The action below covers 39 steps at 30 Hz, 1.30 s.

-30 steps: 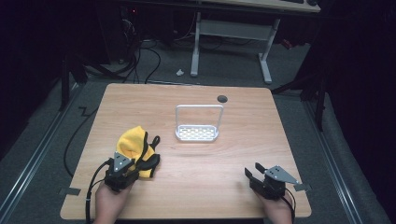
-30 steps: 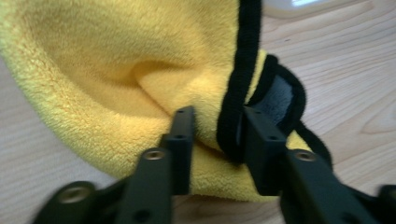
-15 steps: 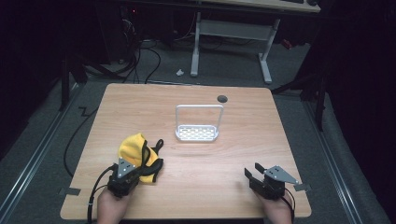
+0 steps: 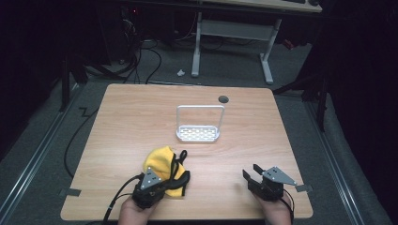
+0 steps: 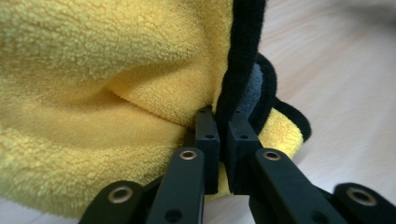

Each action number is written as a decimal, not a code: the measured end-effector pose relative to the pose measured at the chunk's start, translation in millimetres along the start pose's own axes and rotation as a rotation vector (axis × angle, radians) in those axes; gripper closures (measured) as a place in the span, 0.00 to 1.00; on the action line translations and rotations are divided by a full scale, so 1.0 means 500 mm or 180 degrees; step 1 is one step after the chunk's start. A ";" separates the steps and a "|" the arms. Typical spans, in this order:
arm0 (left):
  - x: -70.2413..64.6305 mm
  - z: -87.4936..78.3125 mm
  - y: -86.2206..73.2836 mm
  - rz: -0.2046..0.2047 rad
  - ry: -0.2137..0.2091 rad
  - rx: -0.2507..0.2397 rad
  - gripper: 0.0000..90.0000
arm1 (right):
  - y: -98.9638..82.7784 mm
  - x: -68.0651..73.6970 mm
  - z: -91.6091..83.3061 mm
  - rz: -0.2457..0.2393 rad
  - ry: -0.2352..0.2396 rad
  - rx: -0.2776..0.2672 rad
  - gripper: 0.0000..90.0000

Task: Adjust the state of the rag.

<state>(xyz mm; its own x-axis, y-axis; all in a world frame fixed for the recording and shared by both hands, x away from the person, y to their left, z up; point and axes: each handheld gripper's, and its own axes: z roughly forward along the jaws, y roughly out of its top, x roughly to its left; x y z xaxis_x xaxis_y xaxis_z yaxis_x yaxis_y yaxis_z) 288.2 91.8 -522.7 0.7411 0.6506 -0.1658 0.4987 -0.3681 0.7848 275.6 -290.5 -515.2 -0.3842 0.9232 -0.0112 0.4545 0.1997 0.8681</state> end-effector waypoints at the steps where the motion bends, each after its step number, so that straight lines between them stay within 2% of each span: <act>1: -0.006 0.003 0.003 0.0023 -0.0080 -0.0006 0.79 | 0.002 0.009 0.002 -0.0037 0.0045 0.0001 0.54; 4: -0.020 -0.006 0.012 0.0095 -0.0120 -0.0043 0.70 | 0.004 0.022 0.004 -0.0055 0.0086 0.0003 0.54; 6: -0.023 -0.023 0.017 0.0116 -0.0123 -0.0112 0.69 | 0.008 0.040 0.006 -0.0092 0.0153 -0.0005 0.55; 9: -0.021 -0.049 0.027 0.0138 -0.0028 -0.0240 0.65 | 0.015 0.077 0.012 -0.0216 0.0287 0.0011 0.55; 10: -0.014 -0.065 0.034 0.0154 0.0077 -0.0313 0.62 | 0.020 0.106 0.019 -0.0306 0.0388 0.0027 0.55; 11: -0.014 -0.065 0.034 0.0154 0.0077 -0.0313 0.61 | 0.020 0.106 0.019 -0.0306 0.0388 0.0027 0.55; 13: -0.003 -0.080 0.038 0.0170 0.0217 -0.0392 0.60 | 0.024 0.137 0.026 -0.0386 0.0512 0.0058 0.55; 15: 0.023 -0.097 0.042 0.0085 0.0395 -0.0509 0.57 | 0.027 0.168 0.033 -0.0469 0.0646 0.0094 0.56; 16: 0.038 -0.103 0.043 0.0022 0.0451 -0.0544 0.55 | 0.029 0.197 0.039 -0.0533 0.0784 0.0143 0.59; 17: 0.053 -0.106 0.043 -0.0041 0.0489 -0.0586 0.55 | 0.029 0.197 0.039 -0.0533 0.0784 0.0143 0.59; 18: 0.069 -0.106 0.042 -0.0113 0.0506 -0.0598 0.55 | 0.029 0.212 0.043 -0.0579 0.0847 0.0178 0.60; 20: 0.096 -0.098 0.038 -0.0304 0.0439 -0.0548 0.54 | 0.030 0.239 0.052 -0.0653 0.0971 0.0263 0.61; 23: 0.116 -0.082 0.029 -0.0452 0.0293 -0.0490 0.55 | 0.032 0.276 0.068 -0.0688 0.1133 0.0369 0.61; 25: 0.114 -0.077 0.025 -0.0440 0.0250 -0.0458 0.67 | 0.035 0.296 0.077 -0.0770 0.1137 0.0393 0.61; 26: 0.111 -0.076 0.024 -0.0407 0.0245 -0.0428 0.77 | 0.036 0.310 0.084 -0.0839 0.1098 0.0443 0.62; 27: 0.107 -0.076 0.024 -0.0386 0.0239 -0.0416 0.77 | 0.036 0.310 0.084 -0.0839 0.1098 0.0443 0.62; 29: 0.098 -0.074 0.020 -0.0374 0.0154 -0.0404 0.84 | 0.035 0.314 0.089 -0.0903 0.1069 0.0510 0.64; 31: 0.086 -0.070 0.014 -0.0346 0.0047 -0.0362 0.86 | 0.032 0.310 0.092 -0.0918 0.0986 0.0587 0.73; 33: 0.076 -0.064 0.007 -0.0341 -0.0052 -0.0318 0.86 | 0.030 0.296 0.095 -0.0868 0.0875 0.0628 0.82; 36: 0.056 -0.048 -0.001 -0.0262 -0.0231 -0.0224 0.85 | 0.032 0.258 0.098 -0.0778 0.0657 0.0651 0.89; 37: 0.047 -0.040 -0.002 -0.0206 -0.0273 -0.0185 0.84 | 0.033 0.228 0.099 -0.0681 0.0552 0.0668 0.90; 38: 0.037 -0.032 -0.002 -0.0158 -0.0312 -0.0145 0.84 | 0.033 0.228 0.099 -0.0681 0.0552 0.0668 0.90; 39: 0.030 -0.026 -0.003 -0.0120 -0.0347 -0.0120 0.84 | 0.033 0.214 0.099 -0.0612 0.0517 0.0672 0.90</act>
<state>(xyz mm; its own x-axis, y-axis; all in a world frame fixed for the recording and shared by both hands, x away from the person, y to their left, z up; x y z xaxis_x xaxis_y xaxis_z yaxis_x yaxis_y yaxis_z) 292.9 110.6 -518.7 0.7676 0.5866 -0.2581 0.5115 -0.3181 0.7982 281.7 -172.3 -526.5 -0.5946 0.8009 -0.0709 0.5113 0.4447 0.7354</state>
